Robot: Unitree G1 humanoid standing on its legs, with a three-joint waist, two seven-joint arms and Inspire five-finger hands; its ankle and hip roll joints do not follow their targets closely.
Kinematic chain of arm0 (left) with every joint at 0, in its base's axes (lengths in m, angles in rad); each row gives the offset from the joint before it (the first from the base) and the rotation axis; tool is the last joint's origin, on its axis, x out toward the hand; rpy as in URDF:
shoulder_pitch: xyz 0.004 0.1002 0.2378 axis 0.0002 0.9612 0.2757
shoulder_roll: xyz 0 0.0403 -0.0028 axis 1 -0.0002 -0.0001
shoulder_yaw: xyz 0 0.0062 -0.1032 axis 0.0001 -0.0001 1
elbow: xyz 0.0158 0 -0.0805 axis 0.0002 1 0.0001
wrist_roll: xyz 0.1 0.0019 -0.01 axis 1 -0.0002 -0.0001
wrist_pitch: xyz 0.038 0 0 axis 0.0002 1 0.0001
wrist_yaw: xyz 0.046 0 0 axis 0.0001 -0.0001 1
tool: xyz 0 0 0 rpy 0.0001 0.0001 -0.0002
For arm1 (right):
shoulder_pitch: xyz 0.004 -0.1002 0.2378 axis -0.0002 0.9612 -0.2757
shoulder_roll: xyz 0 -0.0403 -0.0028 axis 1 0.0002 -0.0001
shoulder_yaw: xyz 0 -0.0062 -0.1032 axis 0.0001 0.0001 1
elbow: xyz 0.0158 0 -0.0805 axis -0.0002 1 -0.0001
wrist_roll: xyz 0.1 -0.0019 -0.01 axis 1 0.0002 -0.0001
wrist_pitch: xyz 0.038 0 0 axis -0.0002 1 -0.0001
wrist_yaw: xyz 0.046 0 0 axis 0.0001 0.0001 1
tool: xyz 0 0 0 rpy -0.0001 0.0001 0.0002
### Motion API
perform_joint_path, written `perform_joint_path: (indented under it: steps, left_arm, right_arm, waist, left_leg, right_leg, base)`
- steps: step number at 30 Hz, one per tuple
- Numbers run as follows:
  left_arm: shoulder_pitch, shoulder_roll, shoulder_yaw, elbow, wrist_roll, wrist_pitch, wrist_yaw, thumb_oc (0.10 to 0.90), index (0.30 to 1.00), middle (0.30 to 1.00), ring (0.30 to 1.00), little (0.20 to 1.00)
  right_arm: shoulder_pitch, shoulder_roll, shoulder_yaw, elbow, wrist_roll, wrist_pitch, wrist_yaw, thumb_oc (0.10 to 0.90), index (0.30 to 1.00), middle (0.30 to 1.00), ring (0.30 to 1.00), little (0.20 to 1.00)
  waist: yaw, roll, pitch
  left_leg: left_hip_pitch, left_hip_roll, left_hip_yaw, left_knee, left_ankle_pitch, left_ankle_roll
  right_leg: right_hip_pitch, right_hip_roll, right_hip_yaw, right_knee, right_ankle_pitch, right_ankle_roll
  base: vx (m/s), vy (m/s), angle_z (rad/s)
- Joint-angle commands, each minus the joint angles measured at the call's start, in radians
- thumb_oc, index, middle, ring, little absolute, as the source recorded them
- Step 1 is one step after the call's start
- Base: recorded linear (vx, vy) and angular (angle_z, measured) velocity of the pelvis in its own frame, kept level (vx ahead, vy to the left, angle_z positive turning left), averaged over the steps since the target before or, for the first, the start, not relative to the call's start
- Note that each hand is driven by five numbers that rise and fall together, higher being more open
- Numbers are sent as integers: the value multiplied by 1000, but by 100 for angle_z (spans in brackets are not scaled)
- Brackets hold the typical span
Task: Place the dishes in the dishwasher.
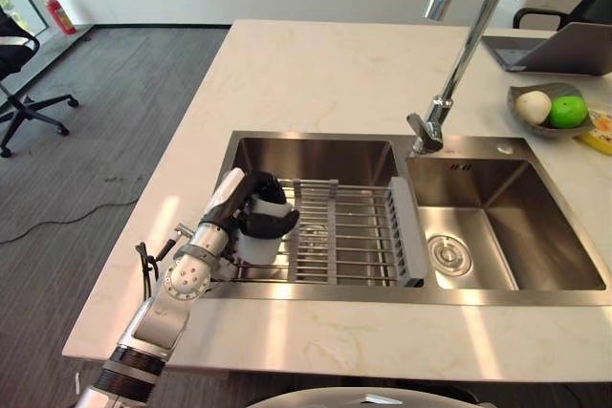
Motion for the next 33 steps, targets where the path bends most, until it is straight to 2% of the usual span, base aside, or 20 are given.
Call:
perform_joint_path:
  steps: [1,2,4,11,19,33]
  left_arm:
    - [-139,-1,54,-133,-148,-160,135,400,300,300,300,300]
    - [-139,-1,54,-134,-148,-159,135,400,300,300,300,300]
    - [-174,-56,66,-187,-248,-203,186,400,300,300,300,300]
    - [-250,-62,84,-295,-155,-261,351,400,300,300,300,300]
    - [-286,-27,155,-342,-55,-277,495,400,300,300,300,300]
    - [-212,32,267,-327,62,-269,599,400,300,300,300,300]
  right_arm:
    - [-60,-1,9,66,21,-33,-36,800,900,900,900,900]
    - [-60,-1,9,66,21,-33,-36,800,900,900,900,900]
    - [-58,14,18,71,28,-37,-58,800,900,900,900,900]
    - [-38,38,46,78,30,-49,-100,800,900,900,900,900]
    - [-37,37,80,78,29,-65,-111,800,900,900,900,900]
    - [-45,45,104,73,22,-79,-111,800,900,900,900,900]
  waist:
    - [3,6,-54]
    - [3,6,-54]
    - [4,2,-55]
    - [5,-3,-60]
    - [11,-6,-70]
    - [37,-8,-79]
  left_leg:
    - [-25,-22,-1,11,-21,-51]
    - [-25,-22,-1,11,-21,-51]
    - [-26,-22,-3,11,-22,-53]
    - [-26,-22,-5,11,-24,-57]
    - [-27,-21,-7,11,-25,-61]
    - [-33,-20,-17,11,-18,-67]
  right_leg:
    - [17,-16,-51,33,-66,62]
    - [17,-16,-51,33,-66,62]
    - [19,-17,-51,30,-66,61]
    - [25,-16,-52,23,-67,62]
    - [26,-13,-53,18,-66,61]
    - [26,-12,-70,17,-69,59]
  base:
    - [0,0,0]
    - [0,0,0]
    - [10,-8,5]
    - [4,-1,2]
    - [0,0,0]
    - [-3,-3,1]
